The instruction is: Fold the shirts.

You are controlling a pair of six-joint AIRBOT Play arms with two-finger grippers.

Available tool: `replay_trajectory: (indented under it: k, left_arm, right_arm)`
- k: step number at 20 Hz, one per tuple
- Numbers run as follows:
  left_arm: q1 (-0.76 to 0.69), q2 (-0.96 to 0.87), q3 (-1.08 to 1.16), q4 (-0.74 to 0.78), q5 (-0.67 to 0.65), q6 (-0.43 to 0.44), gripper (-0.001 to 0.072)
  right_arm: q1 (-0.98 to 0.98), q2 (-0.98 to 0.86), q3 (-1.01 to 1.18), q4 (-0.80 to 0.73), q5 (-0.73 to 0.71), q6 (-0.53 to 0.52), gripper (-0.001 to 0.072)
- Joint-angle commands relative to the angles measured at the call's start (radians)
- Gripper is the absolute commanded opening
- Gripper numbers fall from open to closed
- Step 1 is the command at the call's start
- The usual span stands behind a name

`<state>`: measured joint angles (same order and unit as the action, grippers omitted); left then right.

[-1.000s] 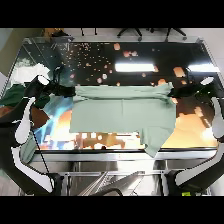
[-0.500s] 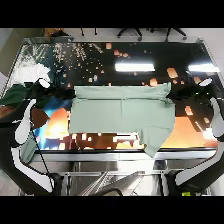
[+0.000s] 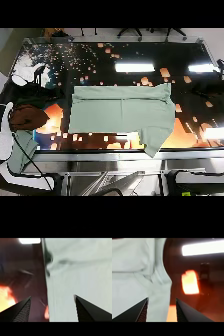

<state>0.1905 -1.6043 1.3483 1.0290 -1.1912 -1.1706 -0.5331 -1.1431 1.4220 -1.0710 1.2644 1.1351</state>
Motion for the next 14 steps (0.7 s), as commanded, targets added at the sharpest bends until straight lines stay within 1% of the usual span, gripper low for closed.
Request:
replay_trajectory:
  k: [1, 2, 4, 7, 10, 11, 12, 13, 14]
  left_arm:
    - [0.051, 0.064, -0.235, -0.002, -0.080, -0.023, 0.0593]
    - [0.051, 0.071, -0.306, -0.002, -0.052, -0.017, 0.0593]
    - [0.035, 0.071, -0.410, -0.031, 0.002, 0.005, 0.0593]
    - [-0.020, 0.071, -0.493, -0.146, 0.052, 0.086, 0.0593]
    - [-0.095, 0.071, -0.512, -0.169, 0.100, 0.094, 0.0592]
    - [-0.118, 0.071, -0.500, -0.169, 0.096, 0.094, 0.0591]
    - [-0.133, 0.071, -0.482, -0.167, 0.090, 0.093, 0.0590]
    - [-0.145, 0.071, -0.459, -0.167, 0.080, 0.093, 0.0469]
    - [-0.153, 0.071, -0.442, -0.166, 0.067, 0.093, 0.0110]
  right_arm:
    - [-0.133, 0.122, -0.152, -0.007, 0.139, 0.097, 0.0411]
    - [-0.171, 0.155, -0.217, -0.007, 0.152, 0.120, 0.0412]
    - [-0.214, 0.210, -0.330, -0.007, 0.135, 0.155, 0.0412]
    - [-0.233, 0.248, -0.470, -0.011, 0.130, 0.182, 0.0412]
    - [-0.233, 0.252, -0.608, 0.001, 0.133, 0.189, 0.0413]
    - [-0.232, 0.254, -0.652, 0.010, 0.137, 0.183, 0.0425]
    - [-0.232, 0.258, -0.689, 0.026, 0.144, 0.176, 0.0457]
    - [-0.229, 0.267, -0.725, 0.043, 0.143, 0.171, 0.0460]
    - [-0.215, 0.276, -0.756, 0.046, 0.136, 0.171, 0.0460]
